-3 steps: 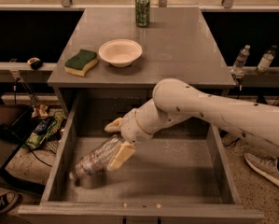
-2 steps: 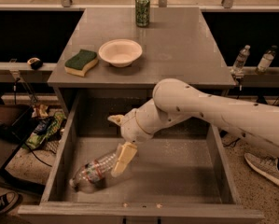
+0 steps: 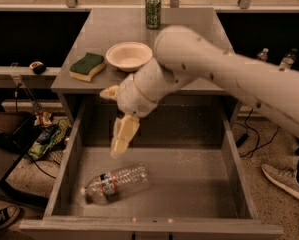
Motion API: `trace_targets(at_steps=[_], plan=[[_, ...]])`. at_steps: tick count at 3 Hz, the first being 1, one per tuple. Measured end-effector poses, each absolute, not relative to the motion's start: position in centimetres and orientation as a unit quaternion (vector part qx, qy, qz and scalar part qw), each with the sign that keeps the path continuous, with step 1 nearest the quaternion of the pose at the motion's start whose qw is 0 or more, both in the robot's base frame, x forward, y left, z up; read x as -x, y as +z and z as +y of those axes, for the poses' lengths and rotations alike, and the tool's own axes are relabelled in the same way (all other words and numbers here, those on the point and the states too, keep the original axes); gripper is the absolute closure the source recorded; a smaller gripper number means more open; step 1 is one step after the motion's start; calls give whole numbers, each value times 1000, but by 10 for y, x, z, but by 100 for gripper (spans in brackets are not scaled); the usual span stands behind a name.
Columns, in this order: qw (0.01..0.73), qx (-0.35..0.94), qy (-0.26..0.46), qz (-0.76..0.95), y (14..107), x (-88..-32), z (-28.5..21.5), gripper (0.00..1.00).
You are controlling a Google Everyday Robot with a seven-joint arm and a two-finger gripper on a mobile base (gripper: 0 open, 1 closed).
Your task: Place water bottle into top drawer
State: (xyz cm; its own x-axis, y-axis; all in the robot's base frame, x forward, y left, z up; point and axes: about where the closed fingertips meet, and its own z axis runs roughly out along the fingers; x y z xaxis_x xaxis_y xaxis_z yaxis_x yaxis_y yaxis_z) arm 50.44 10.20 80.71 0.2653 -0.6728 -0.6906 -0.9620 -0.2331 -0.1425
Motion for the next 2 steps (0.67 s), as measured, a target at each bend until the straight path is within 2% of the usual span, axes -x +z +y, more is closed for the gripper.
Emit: trace_targets(at_steps=[1,2], plan=[[237,756,186,581,874,-490,70,0],[227,751,106,612,923,-460,17,0]])
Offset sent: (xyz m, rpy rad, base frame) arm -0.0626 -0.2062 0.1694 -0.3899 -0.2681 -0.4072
